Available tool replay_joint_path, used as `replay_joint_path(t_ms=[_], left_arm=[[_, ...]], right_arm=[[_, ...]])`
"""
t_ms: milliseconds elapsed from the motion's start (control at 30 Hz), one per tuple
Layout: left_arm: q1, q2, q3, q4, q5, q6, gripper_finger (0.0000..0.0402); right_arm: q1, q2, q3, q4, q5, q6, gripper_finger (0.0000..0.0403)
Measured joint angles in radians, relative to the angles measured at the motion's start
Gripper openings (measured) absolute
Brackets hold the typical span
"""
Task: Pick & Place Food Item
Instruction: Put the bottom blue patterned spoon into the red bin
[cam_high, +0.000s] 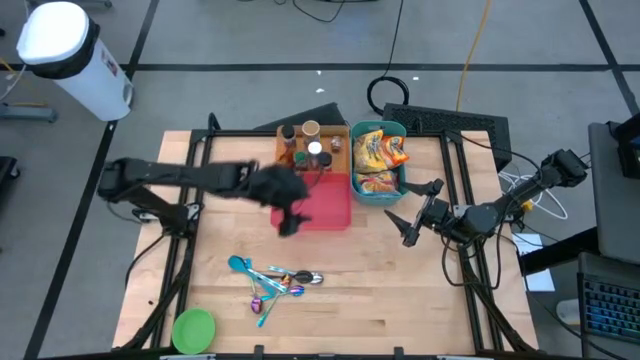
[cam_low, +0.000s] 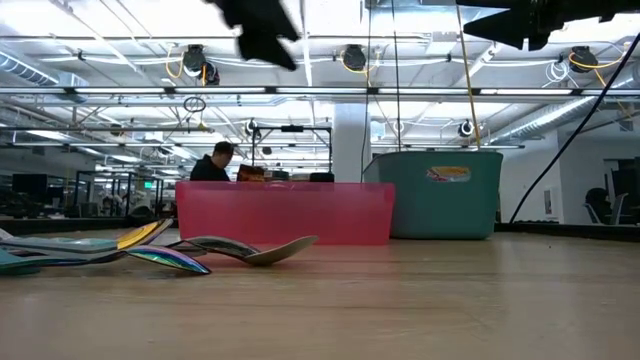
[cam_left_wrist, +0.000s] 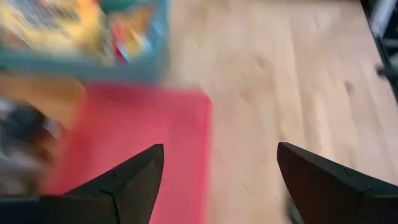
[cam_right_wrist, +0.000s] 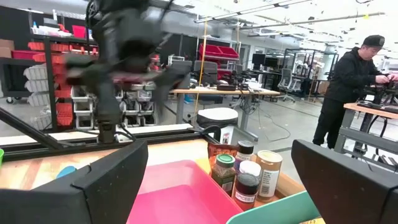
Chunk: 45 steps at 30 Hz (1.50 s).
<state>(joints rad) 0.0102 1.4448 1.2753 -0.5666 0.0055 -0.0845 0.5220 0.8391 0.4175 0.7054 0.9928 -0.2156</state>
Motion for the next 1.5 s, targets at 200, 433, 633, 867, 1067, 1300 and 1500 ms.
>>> replay_joint_path(t_ms=[200,433,633,867,1067,1300,1500], left_arm=[[-0.202,-0.147,-0.293,0.142,-0.063,-0.264,0.0321],[-0.414,-0.137,-0.539,0.262,-0.058,-0.473,0.0321],[-0.496,-0.106,-0.639,0.267,-0.093,-0.582,0.0321],[-0.524,-0.049,-0.655,0.292,-0.112,-0.579,0.0321],[-0.545,0.015,-0.655,0.333,-0.111,-0.575,0.0321],[-0.550,0.057,-0.652,0.328,-0.133,-0.556,0.0317],[-0.521,0.061,-0.654,0.335,-0.182,-0.488,0.0257]], right_arm=[[-0.001,0.000,0.000,0.000,-0.001,0.020,0.0391],[-0.006,0.000,0.000,0.001,-0.001,0.020,0.0391],[-0.006,0.001,0.000,0.005,-0.001,0.020,0.0391],[-0.018,0.004,0.000,0.009,-0.002,0.045,0.0391],[-0.019,0.017,0.000,0.009,-0.002,0.046,0.0391],[-0.019,0.018,0.000,0.015,-0.002,0.042,0.0391],[-0.019,0.018,0.000,0.016,-0.002,0.039,0.0391]])
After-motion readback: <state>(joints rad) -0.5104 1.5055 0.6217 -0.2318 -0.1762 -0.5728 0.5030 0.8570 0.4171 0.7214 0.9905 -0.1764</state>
